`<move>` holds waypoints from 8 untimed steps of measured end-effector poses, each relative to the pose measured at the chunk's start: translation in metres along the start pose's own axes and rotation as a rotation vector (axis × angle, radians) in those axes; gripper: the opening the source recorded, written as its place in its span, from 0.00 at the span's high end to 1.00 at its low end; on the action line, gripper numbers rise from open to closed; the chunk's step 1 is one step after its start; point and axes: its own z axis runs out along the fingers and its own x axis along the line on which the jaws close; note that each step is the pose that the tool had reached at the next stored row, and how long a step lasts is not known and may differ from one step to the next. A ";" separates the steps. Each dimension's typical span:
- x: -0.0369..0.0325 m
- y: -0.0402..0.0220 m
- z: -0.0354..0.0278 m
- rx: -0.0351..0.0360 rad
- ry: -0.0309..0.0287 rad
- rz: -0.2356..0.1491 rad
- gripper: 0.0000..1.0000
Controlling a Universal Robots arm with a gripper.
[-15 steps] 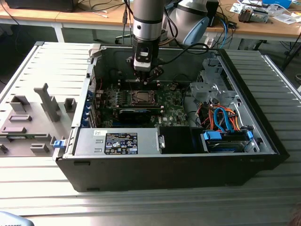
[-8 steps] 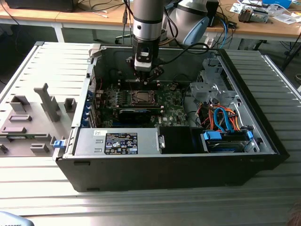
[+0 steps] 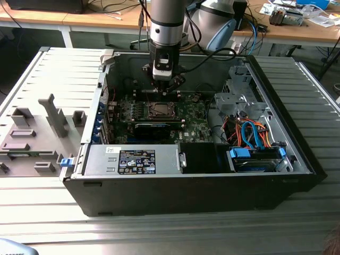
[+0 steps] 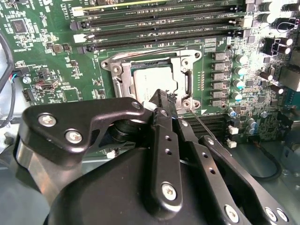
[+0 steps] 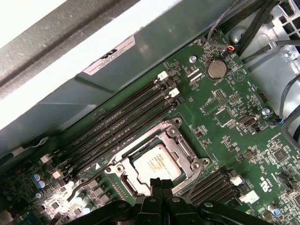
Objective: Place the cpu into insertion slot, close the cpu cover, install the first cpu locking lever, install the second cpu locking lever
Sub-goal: 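Install the first cpu locking lever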
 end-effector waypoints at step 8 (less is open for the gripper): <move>0.0000 0.0000 0.0000 -0.0005 -0.0012 -0.023 0.89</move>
